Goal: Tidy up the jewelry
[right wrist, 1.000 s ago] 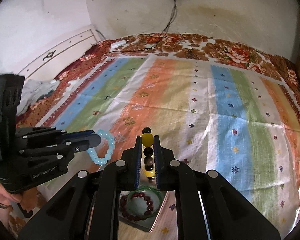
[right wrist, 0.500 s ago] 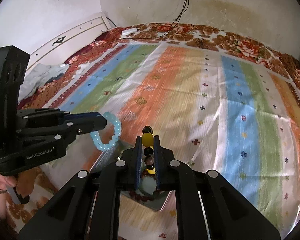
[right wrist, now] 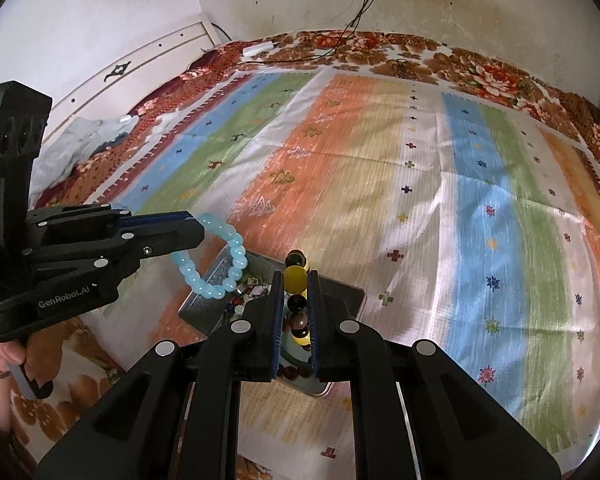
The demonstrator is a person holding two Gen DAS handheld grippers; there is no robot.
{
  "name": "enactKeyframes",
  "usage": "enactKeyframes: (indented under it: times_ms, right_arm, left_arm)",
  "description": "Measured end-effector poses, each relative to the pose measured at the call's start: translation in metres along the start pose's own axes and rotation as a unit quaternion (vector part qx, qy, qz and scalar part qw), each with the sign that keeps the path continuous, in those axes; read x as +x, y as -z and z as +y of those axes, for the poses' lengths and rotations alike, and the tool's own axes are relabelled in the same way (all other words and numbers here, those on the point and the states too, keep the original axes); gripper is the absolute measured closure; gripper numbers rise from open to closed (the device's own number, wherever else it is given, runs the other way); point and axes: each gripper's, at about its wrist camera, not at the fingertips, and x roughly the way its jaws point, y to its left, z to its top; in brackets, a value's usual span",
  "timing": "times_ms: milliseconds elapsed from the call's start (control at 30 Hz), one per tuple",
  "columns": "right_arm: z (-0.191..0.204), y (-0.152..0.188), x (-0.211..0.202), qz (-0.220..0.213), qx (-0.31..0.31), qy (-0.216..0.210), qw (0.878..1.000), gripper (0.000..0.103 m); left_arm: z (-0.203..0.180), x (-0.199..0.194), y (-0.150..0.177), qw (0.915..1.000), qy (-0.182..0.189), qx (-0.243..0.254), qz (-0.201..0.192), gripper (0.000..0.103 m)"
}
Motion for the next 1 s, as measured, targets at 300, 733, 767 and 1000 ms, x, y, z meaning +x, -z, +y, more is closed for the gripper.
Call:
enactKeyframes:
  times_ms: [300, 733, 767, 1000]
  right_arm:
    - [0.003, 0.003, 0.0, 0.004, -0.004, -0.006, 1.0, 0.091]
    - [0.004, 0.013, -0.007, 0.002, -0.013, -0.001, 1.0, 0.053]
    - [0.003, 0.014, -0.009, -0.002, -0.01, 0.001, 1.0, 0.051]
    - [-0.003, 0.02, -0.018, -0.019, 0.011, -0.018, 1.0, 0.039]
  left_arm:
    - [0.0, -0.001, 0.002, 1.0, 0.004, -0.006, -0.001, 0.092]
    - [-0.001, -0.008, 0.006, 0.9999, -0.007, -0.002, -0.01, 0.067]
    - [0.001, -0.01, 0.007, 0.9999, -0.011, -0.002, -0.012, 0.064]
    - [0.005, -0.016, 0.018, 0.9992, -0.037, 0.008, -0.011, 0.036]
